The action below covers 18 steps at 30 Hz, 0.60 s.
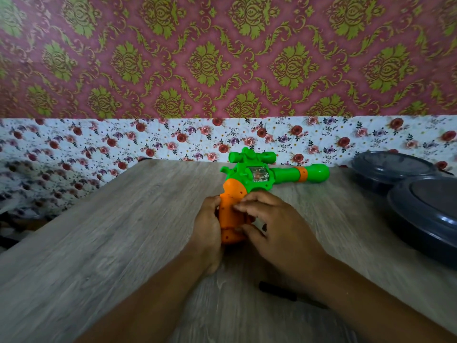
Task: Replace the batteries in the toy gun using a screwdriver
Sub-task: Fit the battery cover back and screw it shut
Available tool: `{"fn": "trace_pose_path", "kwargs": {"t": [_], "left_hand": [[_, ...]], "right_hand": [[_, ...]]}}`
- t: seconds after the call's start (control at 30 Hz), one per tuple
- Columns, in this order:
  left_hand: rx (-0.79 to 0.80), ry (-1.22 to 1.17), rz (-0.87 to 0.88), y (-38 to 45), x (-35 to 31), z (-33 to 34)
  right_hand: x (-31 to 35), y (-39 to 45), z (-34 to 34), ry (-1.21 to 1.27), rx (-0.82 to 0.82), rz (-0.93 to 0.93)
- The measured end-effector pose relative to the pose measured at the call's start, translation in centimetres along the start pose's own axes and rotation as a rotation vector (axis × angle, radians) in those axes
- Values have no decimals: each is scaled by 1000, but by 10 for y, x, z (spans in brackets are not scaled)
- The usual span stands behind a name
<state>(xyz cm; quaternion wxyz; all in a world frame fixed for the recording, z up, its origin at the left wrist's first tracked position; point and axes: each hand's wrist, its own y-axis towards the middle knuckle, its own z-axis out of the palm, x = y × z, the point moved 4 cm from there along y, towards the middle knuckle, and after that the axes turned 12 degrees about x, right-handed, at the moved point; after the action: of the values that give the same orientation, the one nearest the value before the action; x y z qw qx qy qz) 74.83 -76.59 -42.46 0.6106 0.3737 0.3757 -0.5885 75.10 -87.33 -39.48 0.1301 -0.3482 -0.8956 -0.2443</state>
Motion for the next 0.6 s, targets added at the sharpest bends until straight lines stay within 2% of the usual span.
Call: {"fn": "trace_pose_path", "kwargs": {"t": [0.13, 0.33, 0.47, 0.6], "left_hand": [[16, 3, 23, -1, -2, 2], [11, -24, 26, 2, -1, -1], [-22, 34, 17, 6, 4, -4], [-9, 62, 49, 8, 2, -7]], "right_hand": [[3, -2, -1, -47, -70, 16], [-4, 4, -1, 107, -68, 65], [-5, 2, -5, -74, 20, 33], [-7, 4, -17, -110, 161, 41]]}}
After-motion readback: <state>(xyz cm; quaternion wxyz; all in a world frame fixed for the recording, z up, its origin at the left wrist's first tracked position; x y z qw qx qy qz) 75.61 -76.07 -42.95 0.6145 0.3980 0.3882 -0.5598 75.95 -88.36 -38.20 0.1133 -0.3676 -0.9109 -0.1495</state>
